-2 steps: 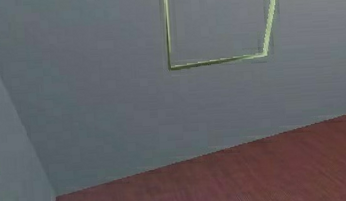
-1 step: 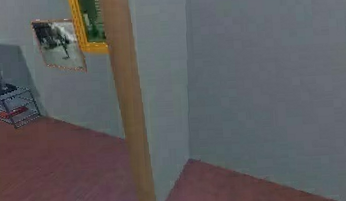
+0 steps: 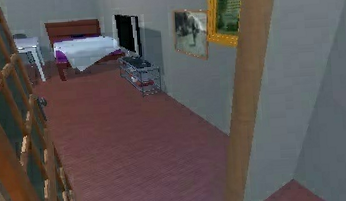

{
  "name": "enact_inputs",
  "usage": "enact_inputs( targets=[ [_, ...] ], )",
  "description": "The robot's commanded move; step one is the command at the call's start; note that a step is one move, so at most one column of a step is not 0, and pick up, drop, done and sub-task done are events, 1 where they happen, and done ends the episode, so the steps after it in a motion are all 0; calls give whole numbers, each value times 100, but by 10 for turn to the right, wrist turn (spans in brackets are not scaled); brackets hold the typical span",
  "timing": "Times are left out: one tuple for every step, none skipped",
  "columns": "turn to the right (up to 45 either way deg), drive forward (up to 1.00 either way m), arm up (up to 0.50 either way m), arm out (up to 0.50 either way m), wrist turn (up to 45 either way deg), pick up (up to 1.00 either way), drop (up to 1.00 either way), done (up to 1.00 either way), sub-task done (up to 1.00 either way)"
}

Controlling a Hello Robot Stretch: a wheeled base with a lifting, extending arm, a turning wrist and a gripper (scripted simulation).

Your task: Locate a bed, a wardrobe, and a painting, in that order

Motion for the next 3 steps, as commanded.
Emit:
enact_inputs(
  targets=[
    [0, 35, 0, 0, 0, 0, 0, 0, 0],
    [-150, 0, 0, 0, 0, 0, 0, 0, 0],
    [0, 15, 0, 0, 0, 0, 0, 0, 0]
  ],
)
